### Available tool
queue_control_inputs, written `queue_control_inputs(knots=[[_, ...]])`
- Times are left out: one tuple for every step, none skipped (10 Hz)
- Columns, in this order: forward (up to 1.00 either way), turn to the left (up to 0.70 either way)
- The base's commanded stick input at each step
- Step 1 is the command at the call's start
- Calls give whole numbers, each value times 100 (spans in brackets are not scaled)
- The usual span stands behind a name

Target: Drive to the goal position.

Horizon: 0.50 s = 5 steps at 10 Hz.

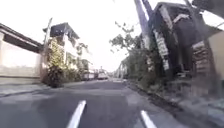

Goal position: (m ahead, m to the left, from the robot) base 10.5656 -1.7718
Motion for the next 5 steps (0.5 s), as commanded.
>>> queue_control_inputs(knots=[[85, -34], [85, -34], [85, -18], [85, 0], [85, 0]])
